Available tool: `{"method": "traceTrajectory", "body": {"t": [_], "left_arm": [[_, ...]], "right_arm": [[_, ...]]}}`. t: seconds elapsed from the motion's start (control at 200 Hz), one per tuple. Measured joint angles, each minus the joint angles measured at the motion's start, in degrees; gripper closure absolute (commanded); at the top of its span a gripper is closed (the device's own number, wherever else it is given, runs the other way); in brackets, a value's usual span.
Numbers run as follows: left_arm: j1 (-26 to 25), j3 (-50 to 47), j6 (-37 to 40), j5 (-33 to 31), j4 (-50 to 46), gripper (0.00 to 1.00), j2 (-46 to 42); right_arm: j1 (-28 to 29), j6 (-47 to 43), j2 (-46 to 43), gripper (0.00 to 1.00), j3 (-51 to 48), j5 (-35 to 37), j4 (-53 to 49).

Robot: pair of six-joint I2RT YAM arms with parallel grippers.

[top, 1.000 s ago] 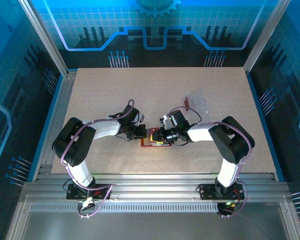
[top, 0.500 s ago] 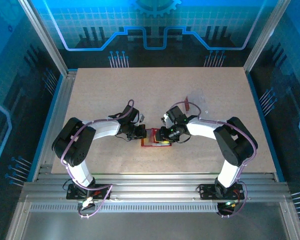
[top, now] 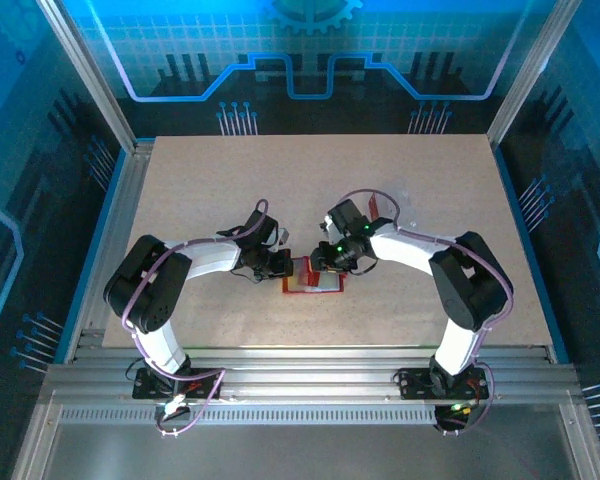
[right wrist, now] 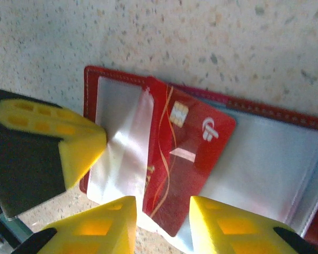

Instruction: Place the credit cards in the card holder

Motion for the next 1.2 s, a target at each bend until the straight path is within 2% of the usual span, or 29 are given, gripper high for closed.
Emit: {"method": "traceTrajectory", "body": {"t": [0.315,0.66,0.96,1.201], "left_arm": [[0.0,0.0,0.0,0.02,0.04,0.99,0.0],[0.0,0.0,0.0,0.0,0.02,0.99,0.0],[0.0,-0.04,0.0,0.02,0.04,0.99,0.0],[0.0,-0.11,0.0,0.04,0.11,0.99,-0.02]], "right_arm": [[0.81,-0.9,3.48,0.65,2.97,5.7,-3.85],[8.41,-2.84,7.78,0.63,9.75,16.79,-9.27],[12.39,-3.96,8.26,0.64,10.51,25.24,-12.0],[14.56,-7.43,8.17,0.65,9.7,28.83,-11.5]]}}
